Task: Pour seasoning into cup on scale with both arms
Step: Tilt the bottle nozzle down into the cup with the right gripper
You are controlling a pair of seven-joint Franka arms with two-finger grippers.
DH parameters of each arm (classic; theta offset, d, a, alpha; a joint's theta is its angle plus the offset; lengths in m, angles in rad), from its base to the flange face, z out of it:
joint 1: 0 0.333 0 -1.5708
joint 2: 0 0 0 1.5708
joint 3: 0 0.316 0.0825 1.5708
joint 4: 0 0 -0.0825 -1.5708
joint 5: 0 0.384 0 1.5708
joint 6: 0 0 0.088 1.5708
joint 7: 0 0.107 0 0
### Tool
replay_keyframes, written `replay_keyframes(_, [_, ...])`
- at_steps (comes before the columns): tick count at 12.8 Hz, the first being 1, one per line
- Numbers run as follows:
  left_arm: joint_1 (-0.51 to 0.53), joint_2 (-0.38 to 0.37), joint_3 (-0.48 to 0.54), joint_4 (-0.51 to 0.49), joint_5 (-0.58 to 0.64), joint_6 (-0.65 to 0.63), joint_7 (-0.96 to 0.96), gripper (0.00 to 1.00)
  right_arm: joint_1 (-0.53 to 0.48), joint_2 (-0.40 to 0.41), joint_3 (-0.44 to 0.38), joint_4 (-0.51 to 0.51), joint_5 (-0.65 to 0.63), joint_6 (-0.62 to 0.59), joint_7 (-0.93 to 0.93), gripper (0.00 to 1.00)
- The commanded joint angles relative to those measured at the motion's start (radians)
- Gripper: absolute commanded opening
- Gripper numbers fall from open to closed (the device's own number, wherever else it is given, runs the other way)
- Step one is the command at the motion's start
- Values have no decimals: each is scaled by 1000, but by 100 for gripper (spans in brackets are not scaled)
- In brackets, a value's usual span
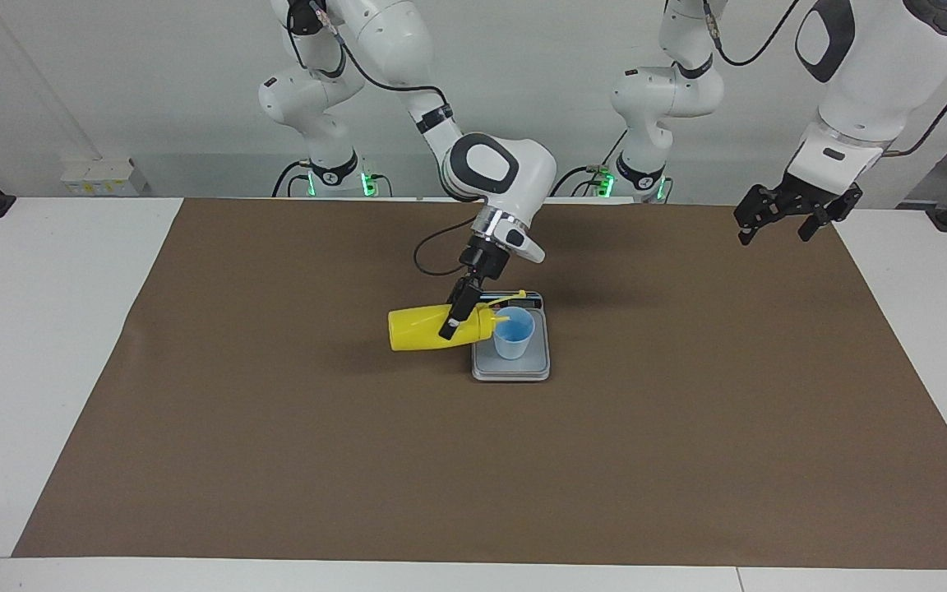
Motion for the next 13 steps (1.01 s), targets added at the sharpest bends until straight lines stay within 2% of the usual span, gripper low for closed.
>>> replay_keyframes(1, [0,-28,1,-27,17,-5,-8,100,-28,-76,7,-9,125,40,-15,0])
replay_keyframes(5, [0,-28,1,-27,17,-5,-8,100,-59,-152,7,-39,310,50,-105,0])
replay_keyframes(7, [0,-28,1,-27,17,-3,-8,100,-86,-210,6,-83,483,66,-145,0])
replay_keyframes(13, [0,-28,1,-27,17,-3,-8,100,-238,-339,6,-248,720,295,-278,0])
